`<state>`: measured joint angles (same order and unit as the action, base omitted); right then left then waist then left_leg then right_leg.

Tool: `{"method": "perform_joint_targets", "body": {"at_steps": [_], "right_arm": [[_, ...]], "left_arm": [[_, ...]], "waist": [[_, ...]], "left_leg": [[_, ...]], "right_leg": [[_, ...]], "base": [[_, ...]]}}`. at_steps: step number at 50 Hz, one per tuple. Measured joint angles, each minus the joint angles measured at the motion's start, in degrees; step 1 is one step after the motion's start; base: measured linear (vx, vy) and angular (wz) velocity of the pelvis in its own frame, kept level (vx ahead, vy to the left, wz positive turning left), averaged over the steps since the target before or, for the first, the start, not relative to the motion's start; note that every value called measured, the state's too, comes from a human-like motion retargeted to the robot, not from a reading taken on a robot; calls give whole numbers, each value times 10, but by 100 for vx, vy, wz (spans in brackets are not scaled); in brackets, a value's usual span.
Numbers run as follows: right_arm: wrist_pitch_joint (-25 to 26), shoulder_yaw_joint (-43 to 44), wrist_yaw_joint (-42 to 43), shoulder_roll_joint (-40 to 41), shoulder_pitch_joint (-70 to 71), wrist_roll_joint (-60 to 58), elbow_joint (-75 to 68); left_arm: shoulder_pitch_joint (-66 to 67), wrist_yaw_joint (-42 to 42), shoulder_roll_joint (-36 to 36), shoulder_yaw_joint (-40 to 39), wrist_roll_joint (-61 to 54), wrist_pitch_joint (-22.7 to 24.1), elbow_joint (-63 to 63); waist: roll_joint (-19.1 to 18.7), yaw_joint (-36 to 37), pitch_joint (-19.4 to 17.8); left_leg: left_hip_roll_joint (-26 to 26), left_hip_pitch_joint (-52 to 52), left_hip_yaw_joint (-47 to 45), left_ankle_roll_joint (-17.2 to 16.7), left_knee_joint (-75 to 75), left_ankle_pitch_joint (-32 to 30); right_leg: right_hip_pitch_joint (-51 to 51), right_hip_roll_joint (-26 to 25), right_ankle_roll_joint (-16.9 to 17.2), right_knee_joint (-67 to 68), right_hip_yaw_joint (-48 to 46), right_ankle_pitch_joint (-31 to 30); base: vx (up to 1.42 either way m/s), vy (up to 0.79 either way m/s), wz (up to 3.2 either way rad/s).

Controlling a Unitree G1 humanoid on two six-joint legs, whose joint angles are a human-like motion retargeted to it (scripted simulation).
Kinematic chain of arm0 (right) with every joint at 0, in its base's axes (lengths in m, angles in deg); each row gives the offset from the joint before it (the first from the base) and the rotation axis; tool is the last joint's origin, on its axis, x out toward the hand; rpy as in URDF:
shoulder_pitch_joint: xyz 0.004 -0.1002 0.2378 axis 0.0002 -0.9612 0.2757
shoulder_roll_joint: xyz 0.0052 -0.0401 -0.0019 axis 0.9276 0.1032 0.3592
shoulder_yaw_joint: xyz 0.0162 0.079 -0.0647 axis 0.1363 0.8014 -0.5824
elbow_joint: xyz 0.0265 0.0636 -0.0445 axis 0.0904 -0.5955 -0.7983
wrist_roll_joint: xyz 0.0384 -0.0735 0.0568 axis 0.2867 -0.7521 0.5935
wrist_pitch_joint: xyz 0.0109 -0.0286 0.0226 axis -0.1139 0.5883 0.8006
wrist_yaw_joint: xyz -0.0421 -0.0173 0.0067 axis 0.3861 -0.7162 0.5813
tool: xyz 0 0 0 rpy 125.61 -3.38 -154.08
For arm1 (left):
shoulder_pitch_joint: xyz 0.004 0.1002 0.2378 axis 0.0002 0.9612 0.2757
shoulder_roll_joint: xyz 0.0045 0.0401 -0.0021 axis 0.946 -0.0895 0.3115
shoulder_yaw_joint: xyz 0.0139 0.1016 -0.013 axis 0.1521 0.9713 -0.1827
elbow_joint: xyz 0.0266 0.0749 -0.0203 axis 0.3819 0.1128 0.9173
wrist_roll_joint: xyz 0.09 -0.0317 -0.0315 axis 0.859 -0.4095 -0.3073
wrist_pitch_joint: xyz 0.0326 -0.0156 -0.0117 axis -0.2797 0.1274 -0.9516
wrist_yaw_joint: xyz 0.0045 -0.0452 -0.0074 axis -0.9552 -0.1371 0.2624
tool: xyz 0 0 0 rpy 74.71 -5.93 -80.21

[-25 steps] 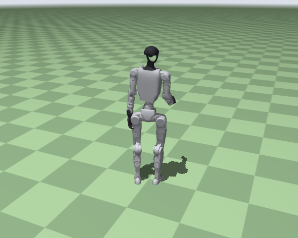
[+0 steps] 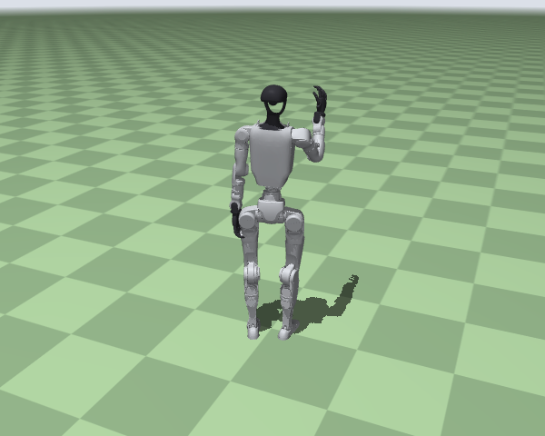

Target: Upper body actions

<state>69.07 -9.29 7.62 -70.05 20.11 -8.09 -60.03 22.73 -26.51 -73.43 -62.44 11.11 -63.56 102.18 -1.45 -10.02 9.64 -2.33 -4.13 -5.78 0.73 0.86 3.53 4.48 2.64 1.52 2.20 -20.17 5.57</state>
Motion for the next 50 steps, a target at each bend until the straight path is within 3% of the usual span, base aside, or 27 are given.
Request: {"method": "perform_joint_targets", "body": {"at_steps": [8,12,15,18,21,23,25,30,35,37,39,45,50], "right_arm": [[-126,11,76,-6,-192,-55,119],[-205,-19,100,8,-327,-81,105],[-232,-37,80,22,-428,-151,48],[-228,-27,-51,21,-494,-301,-8],[-161,-22,-218,15,-519,-438,-66],[-114,-19,-290,17,-518,-486,-88],[-106,-17,-326,19,-511,-493,-90],[-96,-15,-284,33,-472,-419,-60],[-150,-42,-154,59,-404,-223,-18],[-175,-60,-123,67,-365,-148,-2],[-168,-74,-127,72,-321,-116,12],[-85,-110,-266,50,-190,-224,19],[-81,-142,-252,35,-145,-330,-11]], "left_arm": [[-3,-1,-1,-17,-19,0,6],[-5,-3,0,-14,-16,-2,7],[-7,-3,1,-5,-7,-3,6],[-6,-1,1,2,1,-2,3],[-4,2,-1,11,4,1,2],[-6,1,-1,12,1,1,1],[-6,-3,-2,11,-1,1,0],[-8,-7,-3,14,-5,0,-1],[-7,-6,-3,23,0,0,-1],[-6,-4,-4,23,1,0,-1],[-4,-4,-4,22,-1,1,-1],[-2,-5,0,17,-5,-1,1],[-6,-1,0,13,-1,-3,-1]], "waist": [[-3,-22,-3],[-2,-18,-5],[0,-6,-8],[3,-4,-14],[0,-8,-21],[-2,-12,-27],[-4,-14,-29],[-9,-13,-26],[-9,-8,-21],[-9,-7,-18],[-9,-7,-15],[-6,-12,-9],[0,-7,-11]], "left_leg": [[0,-6,20,-1,2,1],[3,-8,13,-3,1,1],[7,-9,2,-7,2,-1],[9,-9,-3,-10,3,-3],[12,-7,-6,-12,5,-3],[13,-5,-8,-12,5,-2],[13,-4,-10,-12,5,-2],[12,-8,-12,-11,5,-2],[11,-9,-9,-10,5,-2],[10,-9,-7,-9,5,-2],[10,-9,-4,-8,4,-3],[5,-4,8,-5,1,-3],[0,3,19,-2,-2,-5]], "right_leg": [[-2,-1,1,-2,-19,5],[0,-2,1,-3,-12,5],[0,-2,1,-3,-3,4],[-3,-2,1,-4,2,4],[-6,-2,1,-4,5,3],[-7,-2,1,-4,5,2],[-7,-2,0,-4,6,1],[-2,-2,0,-4,7,-1],[-1,-2,0,-4,5,-1],[-1,-2,0,-3,3,0],[-2,-2,0,-3,1,0],[-6,-2,0,-3,-10,2],[-13,-2,0,-3,-17,5]], "base": [[3,-1,20],[0,-1,-11],[0,-3,-29],[0,-1,-7],[-2,1,-3],[-7,2,-10],[-3,1,-5],[0,0,0],[0,0,0],[0,0,0],[0,0,0],[0,0,16],[1,-1,15]]}}
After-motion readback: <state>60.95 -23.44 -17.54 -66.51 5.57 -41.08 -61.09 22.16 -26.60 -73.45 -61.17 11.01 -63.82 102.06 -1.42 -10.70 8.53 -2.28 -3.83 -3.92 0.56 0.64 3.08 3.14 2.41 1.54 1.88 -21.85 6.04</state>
